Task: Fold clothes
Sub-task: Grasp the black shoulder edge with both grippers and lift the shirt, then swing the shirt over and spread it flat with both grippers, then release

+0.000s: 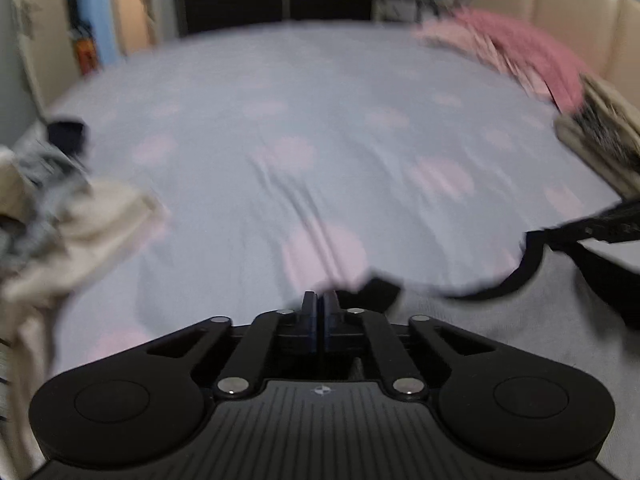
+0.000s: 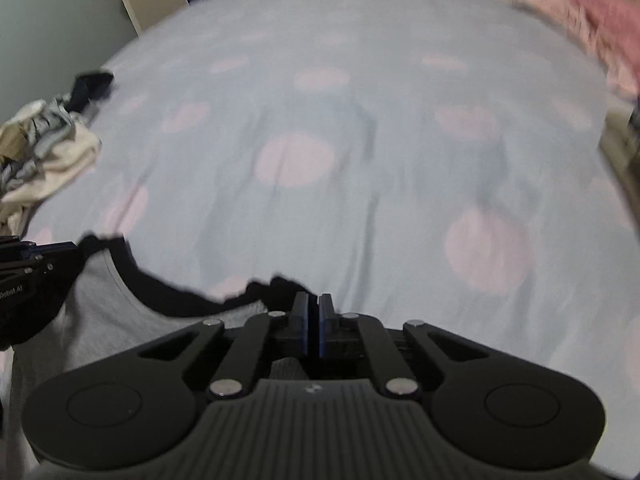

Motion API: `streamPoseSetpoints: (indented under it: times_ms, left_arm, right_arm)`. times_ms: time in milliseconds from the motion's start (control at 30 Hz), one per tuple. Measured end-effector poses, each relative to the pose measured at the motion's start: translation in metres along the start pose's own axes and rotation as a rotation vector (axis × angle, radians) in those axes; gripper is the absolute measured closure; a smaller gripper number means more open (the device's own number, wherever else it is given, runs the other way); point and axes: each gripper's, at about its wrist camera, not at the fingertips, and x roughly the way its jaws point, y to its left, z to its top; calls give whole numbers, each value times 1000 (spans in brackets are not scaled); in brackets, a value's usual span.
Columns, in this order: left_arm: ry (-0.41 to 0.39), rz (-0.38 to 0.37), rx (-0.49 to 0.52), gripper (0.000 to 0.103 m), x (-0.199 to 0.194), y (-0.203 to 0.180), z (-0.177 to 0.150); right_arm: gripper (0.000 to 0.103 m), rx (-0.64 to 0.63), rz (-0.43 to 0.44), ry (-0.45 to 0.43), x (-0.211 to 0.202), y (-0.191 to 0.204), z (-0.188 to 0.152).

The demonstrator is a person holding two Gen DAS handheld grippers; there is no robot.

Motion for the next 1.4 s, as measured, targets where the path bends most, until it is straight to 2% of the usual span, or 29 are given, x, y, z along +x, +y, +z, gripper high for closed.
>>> streamPoseSetpoints:
  times_ms: [67, 133, 200, 300, 333, 400, 467, 500, 533, 633, 700, 767, 833, 867, 900, 933, 967, 1000, 1100, 1133, 1200, 1267, 1300, 1400]
  left_arm:
    - [-78, 6, -43, 103, -13, 6, 6]
    - [-105, 27, -48, 103, -17, 7, 9]
    - [-56, 31, -42, 103, -9, 7, 8]
    - [27, 13, -26, 100, 5, 6, 0]
    - [40, 6, -29, 96, 8, 5, -3]
    - [59, -29, -54, 76, 12, 7, -3]
    - [63, -51, -76, 66, 14, 7, -3]
    - [65, -62, -87, 61, 15, 7, -2]
    - [69, -66, -93, 61, 17, 6, -2]
    - [109, -36, -67, 62, 29, -2, -5]
    - [128, -43, -50, 77, 33, -6, -8]
    - [115, -58, -26, 90, 31, -12, -9]
    - [70, -34, 25, 100, 23, -20, -8]
    - [29, -11, 47, 101, 17, -23, -6]
    - [1, 3, 52, 102, 12, -23, -4]
    - [-26, 16, 57, 103, 7, -24, -3]
    - [-54, 29, 62, 103, 3, -25, -1]
    - [-71, 41, 65, 103, -1, -25, 1]
    - [0, 86, 53, 102, 6, -19, 3]
    - [16, 93, 47, 100, 6, -17, 2]
    - [16, 74, 43, 89, -1, -12, 2]
    - [5, 68, 61, 87, -12, -10, 3]
    - [7, 65, 66, 86, -18, -10, 3]
    - [21, 36, 78, 85, -36, -10, -1]
  right_arm:
    - [98, 31, 12, -85, -19, -5, 7]
    - [98, 58, 23, -141, -31, -8, 12]
    - [98, 59, 23, -160, -33, -9, 14]
    - [96, 38, -24, -92, -15, -5, 11]
    - [91, 35, -33, -60, -8, -5, 10]
    - [88, 51, -48, -21, -3, -7, 9]
    - [86, 73, -59, -7, -4, -12, 9]
    - [80, 86, -63, -10, -7, -16, 9]
    - [76, 100, -68, -14, -10, -19, 9]
    - [76, 150, -93, -7, -13, -34, 8]
    - [76, 170, -114, 17, -12, -43, 3]
    - [75, 186, -112, 52, -7, -51, -2]
    - [75, 188, -82, 104, -1, -56, -10]
    - [76, 158, -91, 113, 0, -52, -13]
    - [81, 127, -101, 123, 1, -49, -15]
    - [95, 96, -112, 131, 2, -46, -17]
    - [102, 61, -144, 128, 1, -41, -17]
    - [102, 61, -163, 122, -1, -40, -16]
    - [101, 67, -197, 98, -8, -40, -12]
    - [98, 71, -208, 97, -10, -41, -11]
    - [96, 96, -214, 97, -16, -44, -9]
    - [85, 114, -207, 89, -25, -46, -7]
    - [73, 116, -204, 83, -29, -46, -8]
    - [72, 142, -162, 90, -44, -47, -13]
